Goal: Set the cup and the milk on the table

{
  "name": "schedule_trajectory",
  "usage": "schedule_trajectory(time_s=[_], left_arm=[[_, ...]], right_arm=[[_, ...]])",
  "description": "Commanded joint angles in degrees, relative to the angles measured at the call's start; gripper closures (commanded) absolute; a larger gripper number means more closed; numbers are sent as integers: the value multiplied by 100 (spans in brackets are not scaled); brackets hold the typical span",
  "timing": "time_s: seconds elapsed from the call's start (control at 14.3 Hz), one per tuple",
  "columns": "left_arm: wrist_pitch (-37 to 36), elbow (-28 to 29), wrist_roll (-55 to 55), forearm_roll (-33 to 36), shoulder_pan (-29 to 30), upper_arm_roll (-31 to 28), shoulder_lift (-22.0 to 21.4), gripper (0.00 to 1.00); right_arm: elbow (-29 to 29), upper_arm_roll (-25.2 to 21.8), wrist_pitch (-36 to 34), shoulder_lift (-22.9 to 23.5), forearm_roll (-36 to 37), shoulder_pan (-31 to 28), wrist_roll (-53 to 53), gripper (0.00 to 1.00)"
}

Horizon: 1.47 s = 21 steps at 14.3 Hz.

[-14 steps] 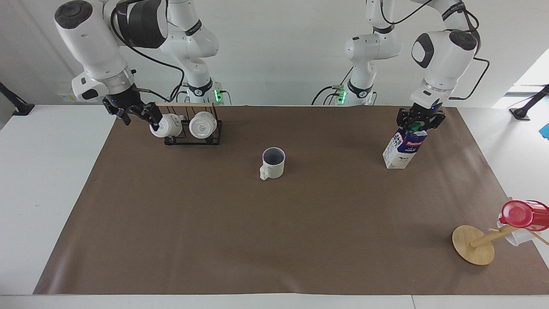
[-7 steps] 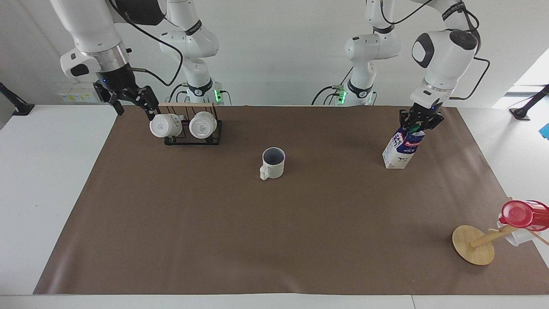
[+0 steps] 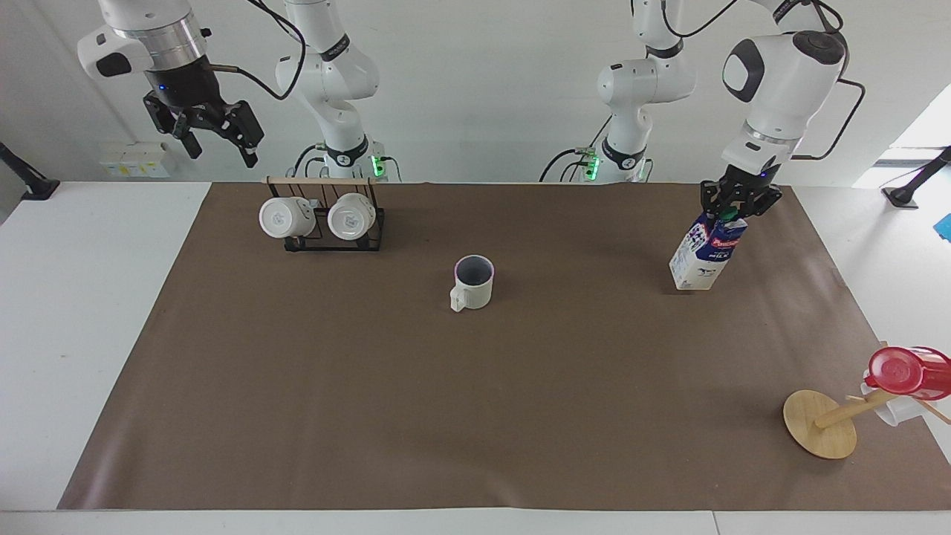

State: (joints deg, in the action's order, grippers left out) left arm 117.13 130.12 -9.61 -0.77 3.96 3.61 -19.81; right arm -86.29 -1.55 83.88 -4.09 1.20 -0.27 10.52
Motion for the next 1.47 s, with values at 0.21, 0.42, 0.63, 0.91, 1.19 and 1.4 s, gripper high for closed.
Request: schedule_trajectory(time_s=[0.21, 0.42, 0.63, 0.91, 1.19, 1.4], left_arm=[[-699, -592, 1354, 16, -36, 885, 12, 57], [-814, -776, 2225, -10, -36, 1570, 21, 57], [-806, -979, 2640, -299, -71, 1844, 152, 57], [-517, -1006, 3306, -441, -570, 1880, 441, 57], [-103, -1015, 3720, -415, -1019, 1898, 793, 57], [-14, -1268, 3939, -362, -1178, 1898, 1092, 58]], right_arm=[[-63, 23, 270, 101, -32, 1, -208, 0], [112, 32, 208, 206, 64, -26, -287, 0], [-97, 15, 287, 102, 64, -17, -366, 0], [-195, -12, 270, 40, 47, -60, -349, 0], [-168, -30, 270, 40, -41, -78, -331, 0], [-168, -21, 270, 40, -41, -70, -331, 0]])
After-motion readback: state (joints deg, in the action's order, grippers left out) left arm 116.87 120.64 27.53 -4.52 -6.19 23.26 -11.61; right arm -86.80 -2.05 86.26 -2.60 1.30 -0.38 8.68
